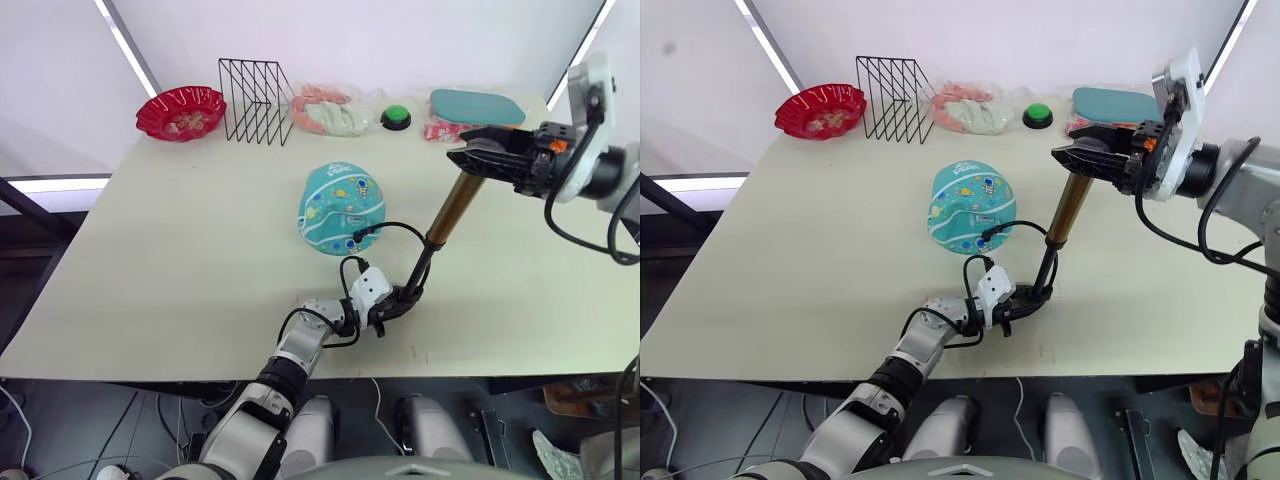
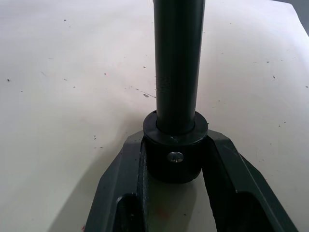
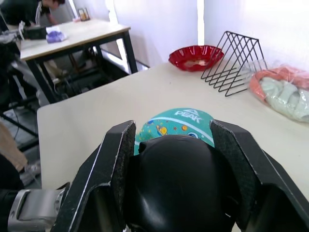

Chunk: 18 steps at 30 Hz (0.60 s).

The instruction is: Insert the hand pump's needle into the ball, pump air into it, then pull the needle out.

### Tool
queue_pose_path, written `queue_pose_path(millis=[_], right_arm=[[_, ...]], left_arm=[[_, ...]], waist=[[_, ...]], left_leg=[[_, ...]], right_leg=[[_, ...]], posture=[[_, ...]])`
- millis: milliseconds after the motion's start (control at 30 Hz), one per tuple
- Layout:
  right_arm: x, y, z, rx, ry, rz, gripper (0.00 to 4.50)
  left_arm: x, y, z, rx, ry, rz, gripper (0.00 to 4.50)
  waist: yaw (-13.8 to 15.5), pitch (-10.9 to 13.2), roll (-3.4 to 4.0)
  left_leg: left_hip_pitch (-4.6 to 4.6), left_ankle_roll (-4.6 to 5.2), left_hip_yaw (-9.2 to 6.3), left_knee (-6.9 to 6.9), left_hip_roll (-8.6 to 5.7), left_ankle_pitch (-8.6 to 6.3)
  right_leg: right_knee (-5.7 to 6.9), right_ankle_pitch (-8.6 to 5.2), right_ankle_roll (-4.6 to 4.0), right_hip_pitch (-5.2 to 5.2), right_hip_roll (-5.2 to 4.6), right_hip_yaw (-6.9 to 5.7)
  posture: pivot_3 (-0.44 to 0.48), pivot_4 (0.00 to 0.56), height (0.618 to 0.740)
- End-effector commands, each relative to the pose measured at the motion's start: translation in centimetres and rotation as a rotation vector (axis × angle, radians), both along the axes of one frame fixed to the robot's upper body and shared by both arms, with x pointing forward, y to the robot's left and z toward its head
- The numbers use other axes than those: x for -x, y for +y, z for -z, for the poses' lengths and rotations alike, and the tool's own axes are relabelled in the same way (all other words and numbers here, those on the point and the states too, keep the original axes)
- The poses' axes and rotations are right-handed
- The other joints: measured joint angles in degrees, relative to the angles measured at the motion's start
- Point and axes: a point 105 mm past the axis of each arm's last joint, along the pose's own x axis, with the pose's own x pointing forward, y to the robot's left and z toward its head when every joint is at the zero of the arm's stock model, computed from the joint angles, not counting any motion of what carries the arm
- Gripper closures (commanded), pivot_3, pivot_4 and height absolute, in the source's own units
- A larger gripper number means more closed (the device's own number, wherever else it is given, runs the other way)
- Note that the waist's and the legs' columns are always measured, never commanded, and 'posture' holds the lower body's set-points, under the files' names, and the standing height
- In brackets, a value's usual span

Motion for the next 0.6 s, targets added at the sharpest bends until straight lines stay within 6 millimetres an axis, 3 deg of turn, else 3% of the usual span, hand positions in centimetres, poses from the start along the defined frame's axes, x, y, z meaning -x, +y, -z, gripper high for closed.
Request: queue_pose_path(millis=[33, 100, 167, 267, 333, 400, 433, 600], right_arm=[[-0.4, 0.6, 5.6, 0.121, 0.137, 0.023, 2.52], [-0.2, 1.1, 7.1, 0.122, 0.173, 0.007, 2.52], [-0.2, 2.0, 10.5, 0.143, 0.237, -0.011, 2.52], [-0.4, 2.3, 13.1, 0.157, 0.273, -0.003, 2.52], [0.3, 2.7, 17.6, 0.224, 0.351, -0.01, 2.52], [1.2, 2.8, 19.9, 0.268, 0.381, -0.028, 2.52], [1.2, 2.9, 19.5, 0.255, 0.365, -0.031, 2.52], [-0.2, 2.7, 12.7, 0.184, 0.192, -0.028, 2.52]], left_arm=[[1.7, 1.4, 3.4, -0.071, 0.122, -0.013, 3.44], [1.6, 1.5, 3.3, -0.071, 0.121, -0.018, 3.44], [1.6, 1.5, 3.3, -0.07, 0.121, -0.019, 3.44], [1.6, 1.5, 3.3, -0.07, 0.123, -0.02, 3.44], [1.6, 1.4, 3.2, -0.069, 0.118, -0.023, 3.44], [1.6, 1.5, 3.1, -0.067, 0.114, -0.027, 3.44], [1.6, 1.5, 3.1, -0.067, 0.115, -0.03, 3.44], [1.5, 1.6, 3.2, -0.072, 0.115, -0.038, 3.44]], waist=[[-0.05, -0.15, 0.0], [-0.11, -0.34, -0.03], [-0.14, -0.5, -0.03], [-0.21, -0.68, 0.02], [-0.23, -0.71, -0.02], [-0.23, -1.11, -0.28], [-0.31, -1.2, -0.23], [-0.29, -1.29, -0.14]], left_leg=[[0.01, 0.0, -0.01, 0.0, 0.01, 0.0], [0.04, 0.0, 0.0, 0.0, 0.04, 0.0], [0.08, 0.0, -0.01, 0.0, 0.06, 0.0], [0.19, 0.0, 0.0, -0.03, 0.09, 0.0], [0.43, 0.0, 0.0, -0.08, 0.09, 0.0], [1.02, 0.03, 0.0, -0.32, 0.13, -0.04], [1.1, 0.06, 0.0, -0.33, 0.16, -0.08], [1.06, 0.06, -0.05, -0.33, 0.2, -0.09]], right_leg=[[0.0, 0.0, 0.0, 0.01, 0.02, 0.0], [0.0, -0.01, 0.01, 0.02, 0.04, 0.0], [0.01, -0.02, 0.03, 0.04, 0.06, 0.0], [0.01, -0.04, 0.04, 0.13, 0.11, 0.01], [0.0, -0.06, 0.05, 0.35, 0.11, 0.01], [-0.1, -0.17, 0.01, 0.85, 0.12, 0.01], [-0.09, -0.32, 0.12, 0.93, 0.12, 0.0], [-0.09, -0.32, 0.12, 0.9, 0.15, -0.05]], posture=[[0.0, 0.15, 0.74], [0.0, 0.15, 0.74], [0.0, 0.15, 0.74], [0.0, 0.15, 0.74], [0.0, 0.15, 0.74], [0.0, 0.15, 0.74], [0.0, 0.15, 0.74], [0.0, 0.15, 0.74]])
